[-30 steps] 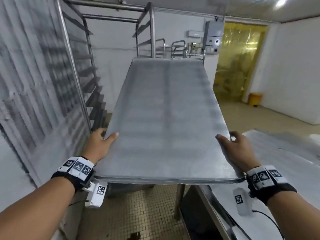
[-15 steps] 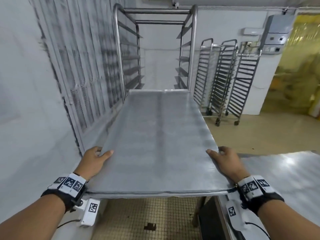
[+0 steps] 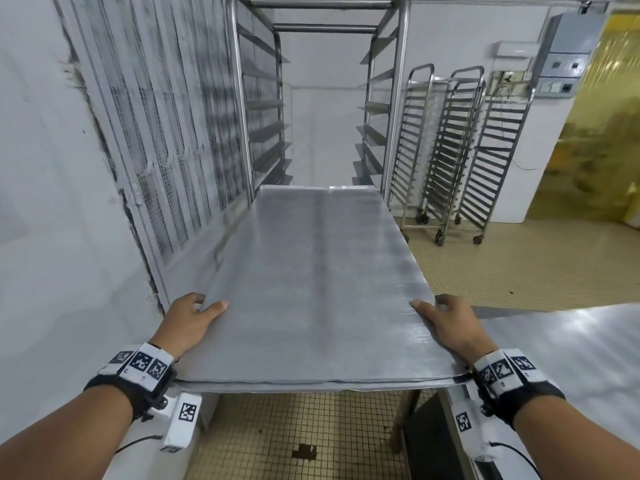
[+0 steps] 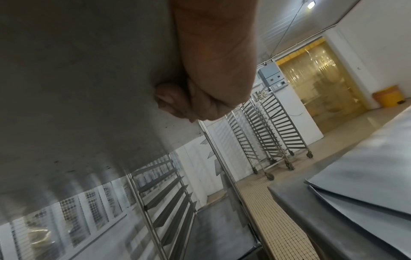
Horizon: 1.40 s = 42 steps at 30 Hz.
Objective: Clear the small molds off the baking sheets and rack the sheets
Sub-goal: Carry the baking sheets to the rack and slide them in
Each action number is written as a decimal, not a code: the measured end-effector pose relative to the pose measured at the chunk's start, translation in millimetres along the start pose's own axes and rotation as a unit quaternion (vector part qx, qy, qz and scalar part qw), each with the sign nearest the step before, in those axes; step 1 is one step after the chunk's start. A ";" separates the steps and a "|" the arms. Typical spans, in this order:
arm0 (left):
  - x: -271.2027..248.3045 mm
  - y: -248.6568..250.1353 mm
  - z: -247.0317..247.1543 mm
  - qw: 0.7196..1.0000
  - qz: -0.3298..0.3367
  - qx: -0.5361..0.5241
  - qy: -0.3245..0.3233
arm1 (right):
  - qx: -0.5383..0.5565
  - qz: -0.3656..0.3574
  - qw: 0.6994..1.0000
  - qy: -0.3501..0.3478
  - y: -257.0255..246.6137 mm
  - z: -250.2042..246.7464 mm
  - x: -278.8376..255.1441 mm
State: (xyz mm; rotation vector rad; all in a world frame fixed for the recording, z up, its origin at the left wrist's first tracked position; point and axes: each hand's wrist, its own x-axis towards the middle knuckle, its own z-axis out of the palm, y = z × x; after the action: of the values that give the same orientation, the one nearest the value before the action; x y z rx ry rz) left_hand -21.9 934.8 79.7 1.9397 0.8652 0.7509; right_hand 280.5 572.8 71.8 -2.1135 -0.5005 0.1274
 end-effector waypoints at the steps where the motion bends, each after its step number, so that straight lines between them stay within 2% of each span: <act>1: 7.1 1.1 1.4 1.000 0.001 0.007 0.003 | 0.005 0.003 1.000 -0.001 -4.7 3.8 3.9; 5: 44.5 -0.4 5.9 1.000 0.005 0.007 -0.010 | 0.014 0.011 1.000 -0.006 -25.1 19.6 25.5; 11: 105.0 -24.6 6.6 0.998 -0.010 -0.029 -0.058 | 0.000 0.047 0.999 0.011 -23.8 62.5 67.2; 16: 148.2 -41.7 15.3 0.997 -0.013 -0.032 -0.066 | -0.042 0.063 0.997 0.003 -31.5 85.4 89.7; 26: 221.2 -67.3 45.1 0.996 -0.048 -0.032 -0.062 | -0.025 0.081 0.996 0.015 -38.2 115.7 143.7; 30: 258.1 -71.5 60.6 0.996 -0.048 -0.042 -0.057 | -0.019 0.082 0.996 0.018 -35.1 122.9 185.2; 36: 314.6 -52.2 91.0 0.998 -0.023 -0.039 -0.051 | -0.021 0.078 0.997 0.009 -43.4 127.9 256.2; 42: 369.2 -47.5 106.2 0.997 -0.038 -0.034 -0.051 | -0.004 0.071 0.997 -0.006 -44.4 133.1 319.1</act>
State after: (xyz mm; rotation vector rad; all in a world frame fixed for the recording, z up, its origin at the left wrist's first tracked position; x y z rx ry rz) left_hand 259.7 1199.2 52.9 1.8581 0.8352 0.6241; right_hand 520.9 825.1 65.2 -2.1558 -0.3575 0.2194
